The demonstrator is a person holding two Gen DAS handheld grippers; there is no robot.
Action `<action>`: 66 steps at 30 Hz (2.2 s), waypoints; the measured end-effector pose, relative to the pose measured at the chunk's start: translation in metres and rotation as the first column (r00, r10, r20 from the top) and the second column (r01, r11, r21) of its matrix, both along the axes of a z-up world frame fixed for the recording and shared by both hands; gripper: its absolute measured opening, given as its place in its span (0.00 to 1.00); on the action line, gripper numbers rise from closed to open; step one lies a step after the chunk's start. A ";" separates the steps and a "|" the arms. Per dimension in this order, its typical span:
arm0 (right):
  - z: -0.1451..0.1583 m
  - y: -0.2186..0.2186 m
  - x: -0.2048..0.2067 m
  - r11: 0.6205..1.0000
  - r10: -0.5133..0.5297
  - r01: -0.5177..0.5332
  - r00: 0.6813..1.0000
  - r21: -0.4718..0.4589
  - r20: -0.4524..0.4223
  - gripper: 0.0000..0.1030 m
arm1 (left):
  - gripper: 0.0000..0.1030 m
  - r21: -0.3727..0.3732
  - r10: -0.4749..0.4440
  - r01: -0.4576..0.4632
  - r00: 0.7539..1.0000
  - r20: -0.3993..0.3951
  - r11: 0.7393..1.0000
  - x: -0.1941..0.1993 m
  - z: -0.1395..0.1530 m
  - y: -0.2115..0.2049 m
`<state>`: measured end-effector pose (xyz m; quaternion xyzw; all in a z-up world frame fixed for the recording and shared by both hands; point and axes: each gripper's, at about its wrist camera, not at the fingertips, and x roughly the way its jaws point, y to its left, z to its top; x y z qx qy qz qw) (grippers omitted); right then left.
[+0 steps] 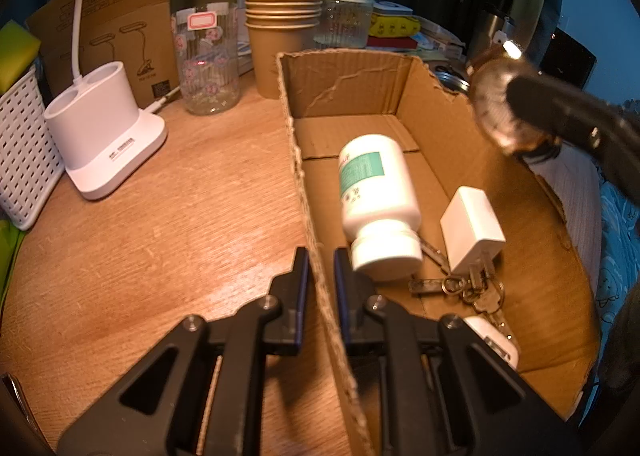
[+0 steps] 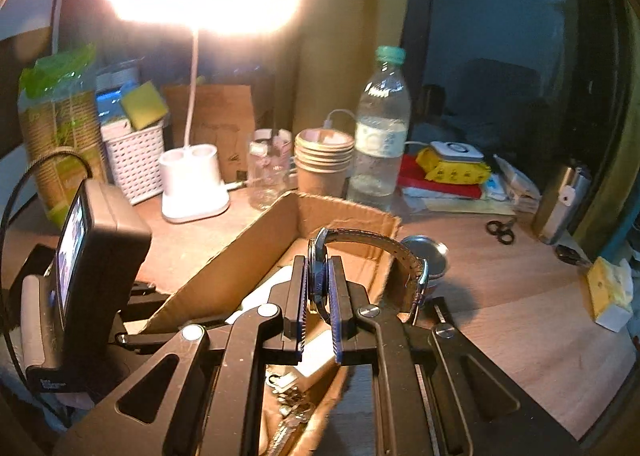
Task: Organize rigid objects
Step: 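Carry the wristwatch into the box and open the right tool, then move the right tool out of the box to the black flashlight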
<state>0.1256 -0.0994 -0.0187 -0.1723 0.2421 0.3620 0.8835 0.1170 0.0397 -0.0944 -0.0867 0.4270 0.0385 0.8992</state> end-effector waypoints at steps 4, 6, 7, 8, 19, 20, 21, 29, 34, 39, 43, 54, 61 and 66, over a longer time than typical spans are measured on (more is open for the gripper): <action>-0.008 0.007 0.000 0.999 0.025 -0.025 0.999 -0.028 -0.021 0.10 | 0.13 -0.001 0.000 0.000 1.000 0.000 1.000 0.000 0.000 0.000; -0.010 0.008 0.000 0.999 0.028 -0.029 0.999 -0.026 -0.031 0.10 | 0.13 0.000 0.000 0.000 1.000 0.000 1.000 0.000 0.000 0.000; -0.011 0.008 0.002 0.999 0.031 -0.032 0.999 -0.025 -0.039 0.10 | 0.13 0.000 0.000 0.000 1.000 0.000 1.000 0.000 0.000 0.000; -0.012 0.008 0.003 0.999 0.034 -0.035 0.998 -0.029 -0.045 0.10 | 0.13 0.000 0.000 0.000 1.000 0.000 1.000 0.000 0.000 0.000; -0.022 0.019 -0.002 0.992 0.050 -0.054 0.998 -0.118 -0.038 0.13 | 0.13 0.000 0.000 0.000 1.000 0.000 1.000 0.000 0.000 0.000; -0.025 0.021 -0.002 0.989 0.049 -0.054 0.998 -0.135 -0.036 0.13 | 0.13 0.000 0.000 0.000 1.000 0.000 1.000 0.000 0.000 0.000; -0.026 0.023 -0.002 0.988 0.050 -0.055 0.998 -0.144 -0.039 0.14 | 0.13 0.000 0.000 0.000 1.000 0.000 1.000 0.000 0.000 0.000; -0.030 0.024 -0.001 0.987 0.047 -0.055 0.997 -0.154 -0.056 0.17 | 0.13 0.001 0.003 -0.003 1.000 -0.001 1.000 0.000 -0.001 0.001; -0.024 0.017 -0.004 0.991 0.039 -0.046 0.998 -0.124 -0.055 0.20 | 0.13 -0.002 0.002 -0.002 1.000 -0.001 1.000 0.000 -0.001 0.001; -0.008 -0.004 -0.005 0.997 -0.001 -0.001 1.000 -0.071 -0.027 0.26 | 0.13 -0.001 0.003 -0.003 1.000 -0.001 1.000 0.000 -0.002 0.001; -0.002 -0.023 0.000 0.998 -0.048 0.047 0.999 -0.049 -0.022 0.28 | 0.13 0.001 0.005 -0.005 1.000 -0.001 1.000 -0.001 -0.001 0.000; -0.004 -0.075 0.021 0.980 -0.200 0.199 0.979 -0.018 -0.029 0.29 | 0.13 0.001 0.004 -0.004 1.000 -0.001 1.000 -0.001 -0.001 0.000; -0.016 -0.102 0.037 0.963 -0.271 0.270 0.960 -0.021 -0.066 0.33 | 0.13 0.001 0.005 -0.005 1.000 -0.001 1.000 -0.001 -0.001 0.000; -0.025 -0.111 0.047 0.957 -0.291 0.290 0.953 -0.019 -0.091 0.37 | 0.13 0.001 0.005 -0.005 1.000 -0.001 1.000 -0.001 -0.002 0.000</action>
